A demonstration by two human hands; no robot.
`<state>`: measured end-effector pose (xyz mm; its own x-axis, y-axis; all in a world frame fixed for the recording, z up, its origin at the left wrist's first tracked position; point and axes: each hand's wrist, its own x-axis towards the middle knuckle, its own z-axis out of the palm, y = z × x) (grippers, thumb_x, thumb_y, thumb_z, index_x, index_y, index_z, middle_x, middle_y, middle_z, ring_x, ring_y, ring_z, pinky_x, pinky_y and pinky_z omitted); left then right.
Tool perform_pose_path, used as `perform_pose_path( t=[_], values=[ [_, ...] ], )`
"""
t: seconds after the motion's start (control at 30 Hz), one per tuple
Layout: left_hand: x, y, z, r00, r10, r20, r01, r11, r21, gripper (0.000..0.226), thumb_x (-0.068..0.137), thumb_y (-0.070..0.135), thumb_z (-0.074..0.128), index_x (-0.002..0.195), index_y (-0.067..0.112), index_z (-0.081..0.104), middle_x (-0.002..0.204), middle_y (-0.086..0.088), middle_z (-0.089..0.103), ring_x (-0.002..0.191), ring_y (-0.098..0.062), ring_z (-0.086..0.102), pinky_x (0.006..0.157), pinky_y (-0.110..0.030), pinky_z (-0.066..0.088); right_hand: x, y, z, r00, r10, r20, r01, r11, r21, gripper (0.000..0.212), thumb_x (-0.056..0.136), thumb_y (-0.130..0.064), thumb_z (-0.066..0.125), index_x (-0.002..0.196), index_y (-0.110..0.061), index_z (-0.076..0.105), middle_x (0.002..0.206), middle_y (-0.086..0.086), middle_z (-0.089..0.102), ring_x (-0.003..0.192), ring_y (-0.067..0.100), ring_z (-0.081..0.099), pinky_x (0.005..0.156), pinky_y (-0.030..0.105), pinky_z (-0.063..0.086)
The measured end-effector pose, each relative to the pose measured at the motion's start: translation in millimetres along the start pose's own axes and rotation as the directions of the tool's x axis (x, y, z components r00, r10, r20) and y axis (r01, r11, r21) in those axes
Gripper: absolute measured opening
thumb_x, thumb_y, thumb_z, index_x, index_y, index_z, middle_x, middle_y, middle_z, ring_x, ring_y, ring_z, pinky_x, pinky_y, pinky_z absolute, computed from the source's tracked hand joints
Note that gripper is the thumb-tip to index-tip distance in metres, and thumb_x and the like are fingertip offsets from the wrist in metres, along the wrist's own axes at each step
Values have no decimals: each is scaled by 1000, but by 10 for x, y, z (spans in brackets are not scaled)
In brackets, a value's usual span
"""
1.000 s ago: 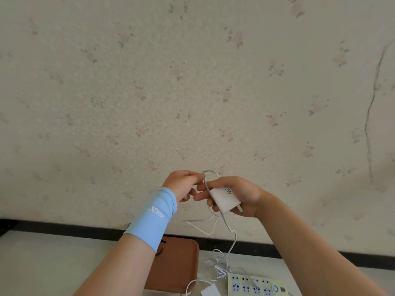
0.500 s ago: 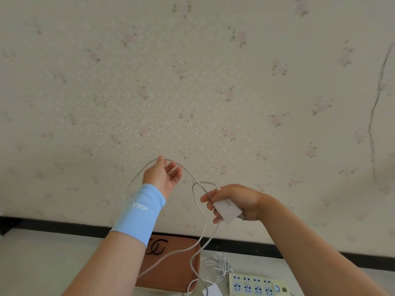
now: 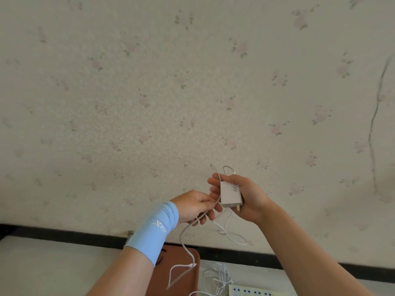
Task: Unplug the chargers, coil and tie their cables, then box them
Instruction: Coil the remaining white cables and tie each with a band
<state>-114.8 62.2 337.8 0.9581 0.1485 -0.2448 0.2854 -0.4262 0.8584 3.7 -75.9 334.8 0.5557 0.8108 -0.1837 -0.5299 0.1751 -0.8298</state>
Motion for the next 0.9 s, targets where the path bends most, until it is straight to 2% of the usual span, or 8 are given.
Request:
perform_pose_path(
  t=[0.07, 0.2, 0.33, 0.5, 0.6, 0.67, 0.8, 0.9],
  values=[
    [0, 5, 13, 1000, 19, -17, -20, 999, -46, 19, 103, 21, 45, 105, 18, 64, 79, 4, 70, 63, -12, 59, 55, -22, 43, -38, -5, 11, 999, 12, 49, -11, 1000, -19, 37, 99, -13, 50, 131, 2, 59, 121, 16, 71, 102, 29, 72, 97, 45, 51],
    [12, 79, 26, 974, 61, -220, -126, 947, -296, 16, 103, 11, 42, 104, 12, 57, 88, -9, 71, 69, -22, 66, 56, -26, 52, -65, 19, -12, 982, 100, 162, -86, 992, -92, 53, 88, -17, 63, 137, 2, 57, 122, 22, 64, 104, 34, 66, 94, 45, 53],
    [56, 103, -61, 886, -11, -464, -316, 718, -620, 15, 104, 3, 38, 98, 7, 52, 90, -12, 63, 67, -23, 66, 60, -29, 56, -85, 50, -18, 933, 226, 279, -163, 959, -234, 55, 87, -15, 59, 139, 0, 55, 139, 24, 58, 130, 39, 56, 115, 49, 40],
    [63, 104, -102, 837, -77, -542, -423, 538, -729, 21, 104, 3, 35, 92, 10, 50, 84, -7, 56, 64, -20, 65, 52, -22, 52, -121, -2, 14, 900, 321, 294, -164, 876, -454, 51, 85, -14, 56, 135, -1, 56, 130, 22, 65, 113, 31, 64, 106, 39, 46],
    [69, 105, -238, 780, -156, -606, -550, 289, -783, 26, 104, 2, 35, 85, 13, 49, 79, -6, 54, 60, -17, 67, 47, -17, 47, -136, 43, -26, 835, 484, 262, -205, 716, -667, 37, 85, -14, 57, 120, -4, 65, 116, 18, 70, 103, 30, 66, 97, 41, 48],
    [54, 59, -348, 741, -219, -635, -601, 206, -772, 25, 104, 3, 36, 86, 13, 50, 80, -5, 55, 67, -19, 68, 47, -16, 48, -132, 104, -41, 806, 546, 227, -238, 650, -722, 29, 86, -15, 58, 113, -7, 66, 106, 16, 70, 95, 30, 68, 96, 44, 47],
    [58, -24, -375, 771, -295, -564, -501, 265, -824, 10, 103, 13, 47, 101, 13, 56, 92, -7, 57, 80, -22, 62, 58, -23, 56, -117, 116, 17, 889, 426, 167, -213, 709, -673, 26, 90, -10, 56, 115, -4, 63, 92, 12, 68, 80, 28, 69, 83, 39, 57],
    [85, -55, -268, 830, -336, -446, -158, 626, -764, 18, 99, 27, 56, 111, 15, 60, 98, -5, 58, 73, -17, 57, 58, -24, 45, -73, 113, 15, 943, 314, 106, -192, 779, -597, 33, 95, -7, 56, 127, -3, 57, 89, 14, 67, 74, 29, 66, 89, 47, 55]
  ],
)
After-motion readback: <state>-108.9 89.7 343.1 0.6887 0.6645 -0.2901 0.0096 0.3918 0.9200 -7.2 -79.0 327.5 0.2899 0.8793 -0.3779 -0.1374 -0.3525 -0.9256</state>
